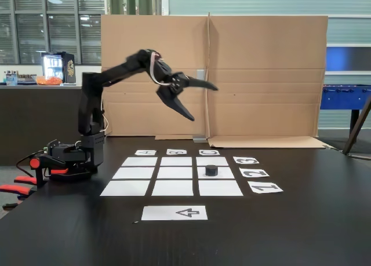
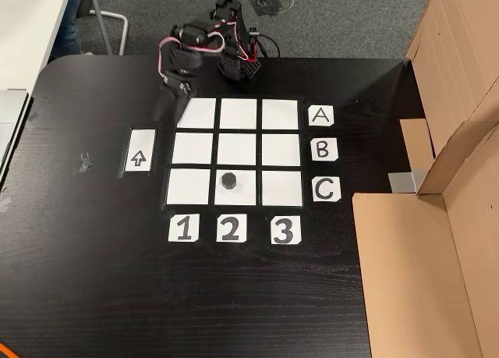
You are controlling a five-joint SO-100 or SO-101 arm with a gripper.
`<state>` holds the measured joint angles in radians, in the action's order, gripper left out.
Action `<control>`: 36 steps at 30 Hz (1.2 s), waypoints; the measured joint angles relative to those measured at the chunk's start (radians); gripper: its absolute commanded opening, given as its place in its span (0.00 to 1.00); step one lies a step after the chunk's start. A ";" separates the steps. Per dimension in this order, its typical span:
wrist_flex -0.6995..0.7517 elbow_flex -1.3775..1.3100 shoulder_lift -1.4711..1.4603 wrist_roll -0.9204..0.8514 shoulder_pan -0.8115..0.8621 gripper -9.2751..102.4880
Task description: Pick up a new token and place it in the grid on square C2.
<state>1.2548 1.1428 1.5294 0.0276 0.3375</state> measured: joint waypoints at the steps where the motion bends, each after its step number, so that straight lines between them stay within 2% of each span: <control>1: -0.005 0.023 0.034 -0.011 0.021 0.48; 9: -0.034 0.173 0.282 -0.067 0.195 0.32; 12: -0.087 0.273 0.383 -0.103 0.264 0.24; 17: -0.156 0.431 0.529 -0.167 0.377 0.17; 20: -0.183 0.523 0.604 -0.190 0.448 0.08; 36: -0.247 0.888 0.939 -0.204 0.744 0.08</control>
<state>1.0078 2.0310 2.4682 -0.1764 1.0815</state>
